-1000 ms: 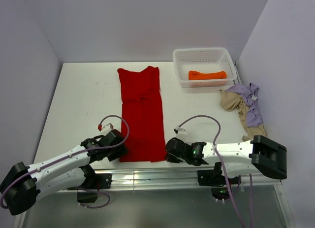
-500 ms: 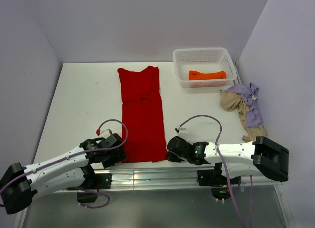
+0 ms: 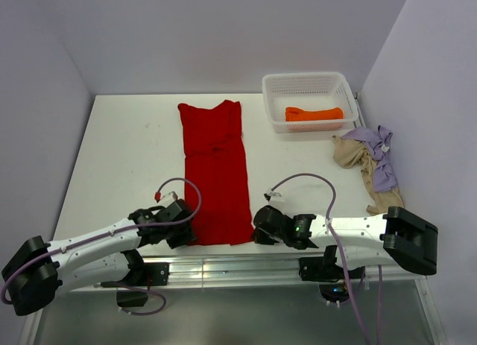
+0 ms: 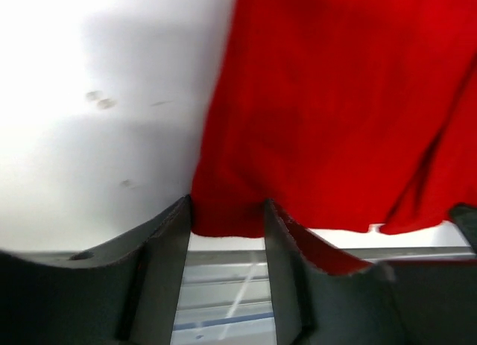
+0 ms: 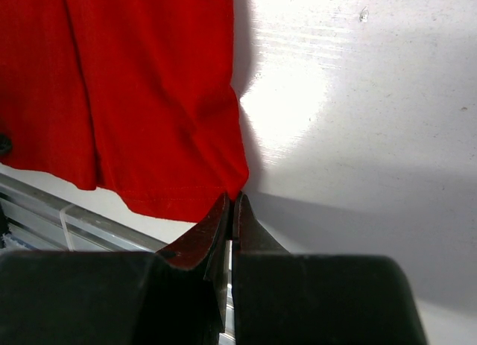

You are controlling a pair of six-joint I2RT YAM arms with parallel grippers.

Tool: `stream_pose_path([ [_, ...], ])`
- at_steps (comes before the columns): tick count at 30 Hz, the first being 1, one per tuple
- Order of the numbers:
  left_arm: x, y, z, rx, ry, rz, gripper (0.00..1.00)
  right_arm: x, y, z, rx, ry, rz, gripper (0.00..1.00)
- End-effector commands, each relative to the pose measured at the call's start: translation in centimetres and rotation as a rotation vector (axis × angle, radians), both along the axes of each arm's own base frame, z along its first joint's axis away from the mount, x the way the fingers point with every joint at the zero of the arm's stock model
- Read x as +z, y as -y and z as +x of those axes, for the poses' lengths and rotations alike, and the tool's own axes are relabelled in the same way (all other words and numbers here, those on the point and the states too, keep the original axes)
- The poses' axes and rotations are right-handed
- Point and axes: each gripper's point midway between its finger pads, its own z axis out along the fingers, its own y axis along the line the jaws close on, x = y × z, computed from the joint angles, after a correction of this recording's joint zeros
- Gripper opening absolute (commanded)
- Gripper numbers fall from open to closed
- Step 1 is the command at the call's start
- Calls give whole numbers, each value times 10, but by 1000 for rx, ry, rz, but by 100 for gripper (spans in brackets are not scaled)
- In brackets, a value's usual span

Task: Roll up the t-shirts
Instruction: Fold the tshirt

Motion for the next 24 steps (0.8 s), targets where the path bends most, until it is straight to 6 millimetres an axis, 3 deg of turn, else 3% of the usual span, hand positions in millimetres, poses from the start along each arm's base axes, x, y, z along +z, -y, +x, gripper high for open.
stream_pose_path([
  [1,-20,-6,-6,-38,-27,51,45,-2,6,2,11,7,-38,0],
  [6,-27,-8,-9,-55,-50,77,0,-2,5,1,14,5,-32,0],
  [13,-18,-17,-14,-52,-67,108,0,9,7,6,14,32,-52,0],
  [21,8,-1,-8,-75,-48,46,0,41,3,13,41,84,-57,0],
  [23,12,4,-7,-87,-49,37,7,44,2,14,54,89,-54,0],
  [24,9,4,-8,-91,-63,49,19,45,1,14,58,91,-53,0],
])
